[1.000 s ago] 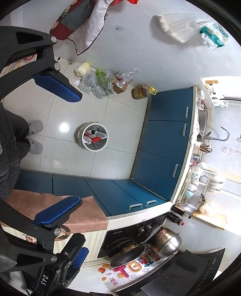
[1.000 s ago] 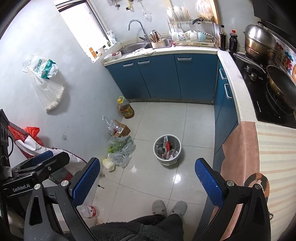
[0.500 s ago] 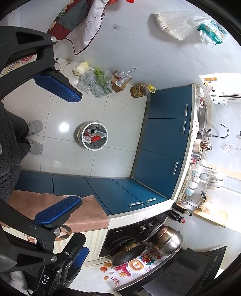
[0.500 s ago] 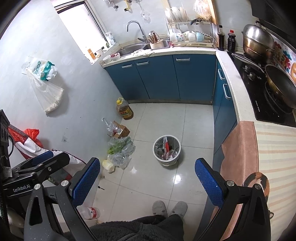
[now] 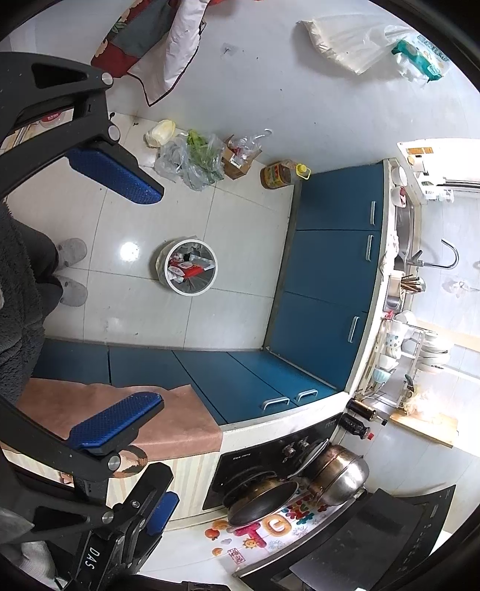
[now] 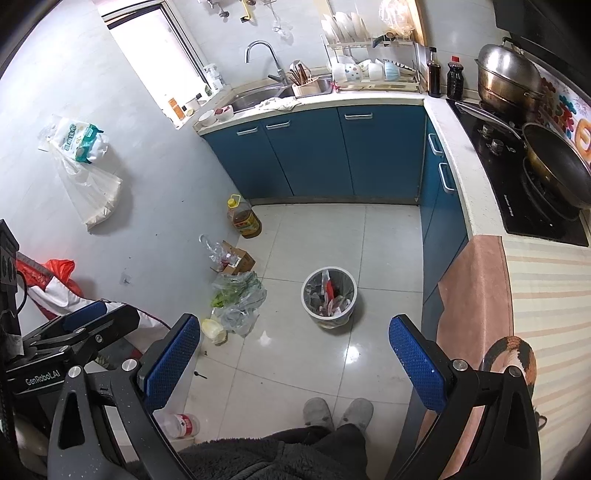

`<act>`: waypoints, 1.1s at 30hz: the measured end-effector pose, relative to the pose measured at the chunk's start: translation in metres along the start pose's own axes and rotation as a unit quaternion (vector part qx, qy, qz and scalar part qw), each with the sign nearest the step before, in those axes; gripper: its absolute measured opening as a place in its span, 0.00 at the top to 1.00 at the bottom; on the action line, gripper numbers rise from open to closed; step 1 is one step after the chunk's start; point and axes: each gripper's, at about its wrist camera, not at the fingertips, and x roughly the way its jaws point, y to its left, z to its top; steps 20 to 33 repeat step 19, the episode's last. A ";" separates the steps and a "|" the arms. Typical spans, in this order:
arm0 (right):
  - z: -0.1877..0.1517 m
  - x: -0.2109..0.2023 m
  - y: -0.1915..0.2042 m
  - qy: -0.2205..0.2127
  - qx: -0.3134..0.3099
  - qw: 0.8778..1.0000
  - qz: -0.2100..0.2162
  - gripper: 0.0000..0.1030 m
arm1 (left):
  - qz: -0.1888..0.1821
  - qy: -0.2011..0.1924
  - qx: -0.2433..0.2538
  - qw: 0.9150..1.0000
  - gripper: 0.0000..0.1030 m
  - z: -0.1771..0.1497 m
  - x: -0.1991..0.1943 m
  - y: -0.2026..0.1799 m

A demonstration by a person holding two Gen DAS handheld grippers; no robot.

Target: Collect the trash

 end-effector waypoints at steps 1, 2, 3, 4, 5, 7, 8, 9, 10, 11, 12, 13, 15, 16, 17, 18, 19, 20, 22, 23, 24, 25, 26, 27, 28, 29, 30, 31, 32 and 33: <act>0.000 0.000 0.000 0.000 0.000 1.000 0.000 0.00 | -0.001 0.000 0.001 1.000 0.00 0.000 0.000 0.001; -0.001 -0.001 0.000 0.000 0.000 1.000 0.000 0.00 | -0.001 0.001 0.001 1.000 0.00 0.000 0.000 0.001; -0.001 -0.001 0.000 -0.001 0.000 1.000 0.000 0.00 | -0.001 0.001 0.002 1.000 0.00 0.000 -0.001 0.001; -0.001 -0.001 -0.001 -0.001 -0.001 1.000 0.000 0.00 | 0.000 0.000 0.001 1.000 0.00 0.000 0.000 0.000; -0.001 -0.001 -0.001 0.000 -0.001 1.000 0.000 0.00 | -0.001 0.000 0.000 1.000 0.00 0.000 0.000 0.000; -0.001 -0.001 -0.001 -0.001 -0.001 1.000 0.000 0.00 | 0.000 0.000 0.000 1.000 0.00 0.000 0.000 -0.001; -0.001 -0.001 0.000 -0.001 -0.001 1.000 0.000 0.00 | 0.000 0.000 0.000 1.000 0.00 -0.001 0.000 -0.001; -0.001 -0.001 0.000 -0.001 -0.001 1.000 -0.001 0.00 | 0.000 0.000 0.000 1.000 0.00 -0.001 0.000 -0.001; -0.001 -0.002 0.000 -0.002 0.000 1.000 -0.001 0.00 | 0.000 0.000 -0.001 1.000 0.00 -0.001 0.000 -0.001; -0.001 -0.002 0.000 -0.002 0.001 1.000 -0.001 0.00 | 0.000 0.000 -0.001 1.000 0.00 -0.001 0.000 -0.001; -0.001 -0.002 -0.001 -0.002 0.001 1.000 -0.001 0.00 | 0.001 0.000 0.000 1.000 0.00 -0.001 0.000 -0.001; -0.001 -0.002 -0.001 -0.002 0.000 1.000 -0.001 0.00 | 0.000 0.000 0.000 1.000 0.00 -0.001 0.000 -0.001; -0.001 -0.002 -0.001 -0.002 0.001 1.000 -0.002 0.00 | 0.000 0.000 0.001 1.000 0.00 0.000 0.000 0.000; -0.001 -0.002 -0.001 -0.001 0.002 1.000 -0.002 0.00 | 0.000 -0.001 0.001 1.000 0.00 0.000 0.000 0.000; -0.001 -0.003 -0.002 -0.002 0.004 1.000 -0.003 0.00 | 0.000 -0.001 0.003 1.000 0.00 0.000 0.000 0.000; -0.001 -0.004 -0.002 -0.002 0.005 1.000 -0.004 0.00 | -0.002 0.000 0.003 1.000 0.00 0.000 0.000 -0.001; -0.001 -0.004 -0.002 -0.002 0.007 1.000 -0.004 0.00 | -0.003 0.001 0.004 1.000 0.00 0.000 0.000 -0.001; -0.001 -0.004 -0.002 -0.002 0.007 1.000 -0.004 0.00 | -0.003 0.001 0.004 1.000 0.00 0.000 0.000 -0.001; -0.001 -0.004 -0.002 -0.002 0.007 1.000 -0.004 0.00 | -0.003 0.001 0.004 1.000 0.00 0.000 0.000 -0.001; -0.001 -0.004 -0.002 -0.002 0.007 1.000 -0.004 0.00 | -0.003 0.001 0.004 1.000 0.00 0.000 0.000 -0.001; -0.001 -0.004 -0.002 -0.002 0.007 1.000 -0.004 0.00 | -0.003 0.001 0.004 1.000 0.00 0.000 0.000 -0.001; -0.001 -0.004 -0.002 -0.002 0.007 1.000 -0.004 0.00 | -0.003 0.001 0.004 1.000 0.00 0.000 0.000 -0.001; -0.001 -0.004 -0.002 -0.002 0.007 1.000 -0.004 0.00 | -0.003 0.001 0.004 1.000 0.00 0.000 0.000 -0.001; -0.001 -0.004 -0.002 -0.002 0.007 1.000 -0.004 0.00 | -0.003 0.001 0.004 1.000 0.00 0.000 0.000 -0.001; -0.001 -0.004 -0.002 -0.002 0.007 1.000 -0.004 0.00 | -0.003 0.001 0.004 1.000 0.00 0.000 0.000 -0.001; -0.001 -0.004 -0.002 -0.002 0.007 1.000 -0.004 0.00 | -0.003 0.001 0.004 1.000 0.00 0.000 0.000 -0.001; -0.001 -0.004 -0.002 -0.002 0.007 1.000 -0.004 0.00 | -0.003 0.001 0.004 1.000 0.00 0.000 0.000 -0.001; -0.001 -0.004 -0.002 -0.002 0.007 1.000 -0.004 0.00 | -0.003 0.001 0.004 1.000 0.00 0.000 0.000 -0.001; -0.001 -0.004 -0.002 -0.002 0.007 1.000 -0.004 0.00 | -0.003 0.001 0.004 1.000 0.00 0.000 0.000 -0.001; -0.001 -0.004 -0.002 -0.002 0.007 1.000 -0.004 0.00 | -0.003 0.001 0.004 1.000 0.00 0.000 0.000 -0.001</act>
